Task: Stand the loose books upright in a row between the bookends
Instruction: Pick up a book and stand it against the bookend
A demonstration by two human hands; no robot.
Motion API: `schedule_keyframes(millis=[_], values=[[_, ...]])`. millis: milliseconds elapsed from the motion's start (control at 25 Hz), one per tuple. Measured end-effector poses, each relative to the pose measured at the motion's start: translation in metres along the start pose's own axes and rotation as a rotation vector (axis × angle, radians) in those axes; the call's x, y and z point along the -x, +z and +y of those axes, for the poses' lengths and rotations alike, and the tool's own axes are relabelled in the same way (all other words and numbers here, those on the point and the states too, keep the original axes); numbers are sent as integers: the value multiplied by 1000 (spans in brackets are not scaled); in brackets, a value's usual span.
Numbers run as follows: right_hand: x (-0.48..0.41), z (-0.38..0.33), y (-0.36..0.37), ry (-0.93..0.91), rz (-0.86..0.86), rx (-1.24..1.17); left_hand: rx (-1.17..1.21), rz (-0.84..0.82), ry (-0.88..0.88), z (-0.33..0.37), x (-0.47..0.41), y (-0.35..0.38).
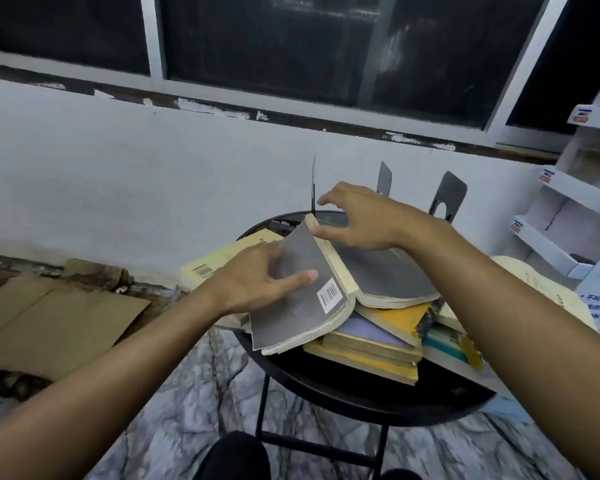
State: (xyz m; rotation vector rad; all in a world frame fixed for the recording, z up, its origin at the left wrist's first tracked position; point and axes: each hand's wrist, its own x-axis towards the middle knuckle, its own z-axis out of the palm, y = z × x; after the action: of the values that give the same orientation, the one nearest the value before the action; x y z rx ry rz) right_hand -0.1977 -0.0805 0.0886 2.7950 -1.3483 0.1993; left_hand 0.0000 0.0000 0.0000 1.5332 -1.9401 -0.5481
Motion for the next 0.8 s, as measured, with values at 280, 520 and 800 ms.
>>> schedule_keyframes(millis=[280,520,800], values=[[-47,-2,15,83,-130,219,-87,-66,-74,-24,-7,12],[-60,-5,25,149,-153,182,-75,-70,-72,-21,-6,15],[-53,-9,21,133,-17,59,-51,-70,-73,-10,-3,11]])
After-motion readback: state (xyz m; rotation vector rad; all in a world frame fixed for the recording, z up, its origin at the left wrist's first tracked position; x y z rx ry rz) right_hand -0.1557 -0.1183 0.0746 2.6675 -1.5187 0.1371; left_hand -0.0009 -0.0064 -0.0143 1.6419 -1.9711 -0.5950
